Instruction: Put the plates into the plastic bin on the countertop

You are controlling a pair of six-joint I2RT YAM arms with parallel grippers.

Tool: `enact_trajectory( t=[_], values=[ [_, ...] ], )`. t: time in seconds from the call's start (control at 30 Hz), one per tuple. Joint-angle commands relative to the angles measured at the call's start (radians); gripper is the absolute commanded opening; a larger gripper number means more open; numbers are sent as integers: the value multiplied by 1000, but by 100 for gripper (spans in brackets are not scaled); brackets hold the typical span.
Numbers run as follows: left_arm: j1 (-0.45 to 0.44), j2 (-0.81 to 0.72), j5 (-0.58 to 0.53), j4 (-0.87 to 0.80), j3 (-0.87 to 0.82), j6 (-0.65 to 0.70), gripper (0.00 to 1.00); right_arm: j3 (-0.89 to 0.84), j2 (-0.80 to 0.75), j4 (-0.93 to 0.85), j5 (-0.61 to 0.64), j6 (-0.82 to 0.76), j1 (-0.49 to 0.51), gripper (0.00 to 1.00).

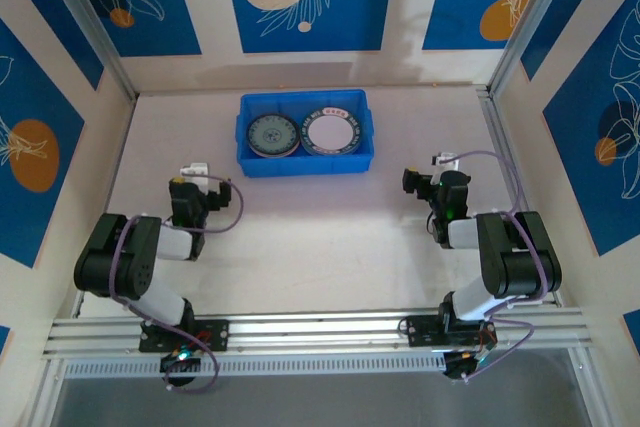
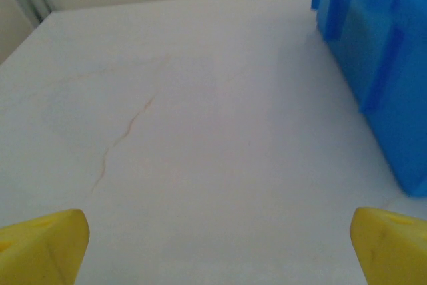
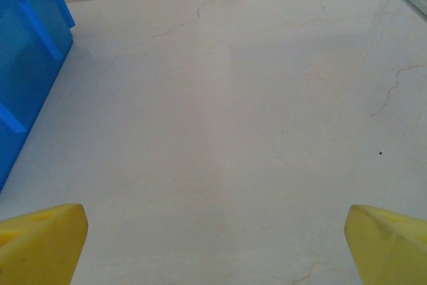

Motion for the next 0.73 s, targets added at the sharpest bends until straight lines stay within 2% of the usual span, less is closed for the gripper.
enact_trajectory(
  t=[0.0, 0.37, 0.5, 0.7],
  values=[
    [13, -6, 35, -24, 22, 13, 100, 20, -2, 12, -22, 11, 4, 99],
    [14, 0, 31, -11, 22, 14, 100, 30, -1, -9, -39, 17, -4, 99],
    [15, -2, 31, -15, 23, 14, 100, 47, 3, -42, -164, -8, -26, 99],
    [14, -2, 32, -12, 21, 14, 100, 38, -2, -25, -163, -12, -23, 99]
  ],
)
